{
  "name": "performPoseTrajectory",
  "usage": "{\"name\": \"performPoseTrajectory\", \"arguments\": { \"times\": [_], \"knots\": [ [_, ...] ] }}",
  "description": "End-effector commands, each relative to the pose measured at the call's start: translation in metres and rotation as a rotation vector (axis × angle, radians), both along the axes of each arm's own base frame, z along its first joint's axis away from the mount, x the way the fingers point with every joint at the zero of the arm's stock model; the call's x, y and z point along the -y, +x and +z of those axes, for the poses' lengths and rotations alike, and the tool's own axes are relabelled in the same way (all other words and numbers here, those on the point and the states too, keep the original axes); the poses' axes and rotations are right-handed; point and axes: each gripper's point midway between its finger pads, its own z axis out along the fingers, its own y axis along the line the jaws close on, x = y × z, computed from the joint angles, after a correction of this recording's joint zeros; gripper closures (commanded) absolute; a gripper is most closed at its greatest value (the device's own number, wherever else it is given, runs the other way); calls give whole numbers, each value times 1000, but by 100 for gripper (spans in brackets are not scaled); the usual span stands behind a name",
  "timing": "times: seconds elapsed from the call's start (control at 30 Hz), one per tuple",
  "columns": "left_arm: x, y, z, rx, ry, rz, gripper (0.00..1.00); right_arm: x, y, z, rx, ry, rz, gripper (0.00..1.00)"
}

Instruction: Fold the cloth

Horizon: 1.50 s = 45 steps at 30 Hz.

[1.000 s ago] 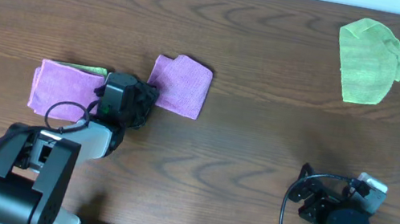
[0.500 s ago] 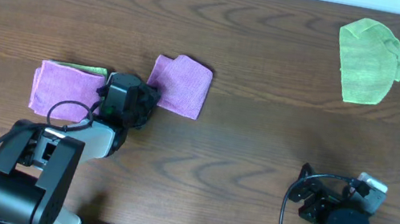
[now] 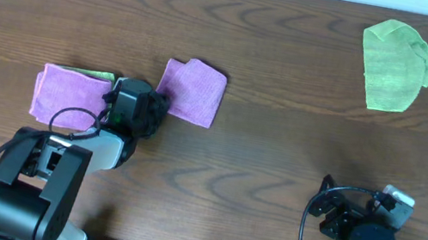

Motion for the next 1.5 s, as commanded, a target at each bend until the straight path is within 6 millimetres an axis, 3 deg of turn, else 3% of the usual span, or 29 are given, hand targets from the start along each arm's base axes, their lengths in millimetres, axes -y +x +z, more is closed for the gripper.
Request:
{"name": "performPoseTrajectory", "arguments": {
  "times": [0.0, 0.13, 0.27, 0.43, 0.7, 1.07, 1.47],
  "knots": [
    [-8, -8, -17, -38, 67, -9, 77, 4, 0, 0, 5, 3, -25, 1],
    [-8, -8, -17, -31, 83, -28, 94, 4, 0, -1, 4, 3, -24, 1],
    [-4, -6, -14, -12, 79, -52, 94, 4, 0, -1, 4, 2, -25, 1],
    [15, 4, 5, 82, 22, -156, 94, 4, 0, 0, 5, 2, -25, 1],
    [30, 2, 20, 112, -36, -241, 94, 4, 0, 0, 5, 2, -25, 1],
    [31, -2, 48, 150, -28, -262, 94, 4, 0, 0, 4, 3, -24, 1],
    [20, -15, 64, 135, 4, -268, 94, 4, 0, 0, 5, 2, -25, 1]
  ]
}}
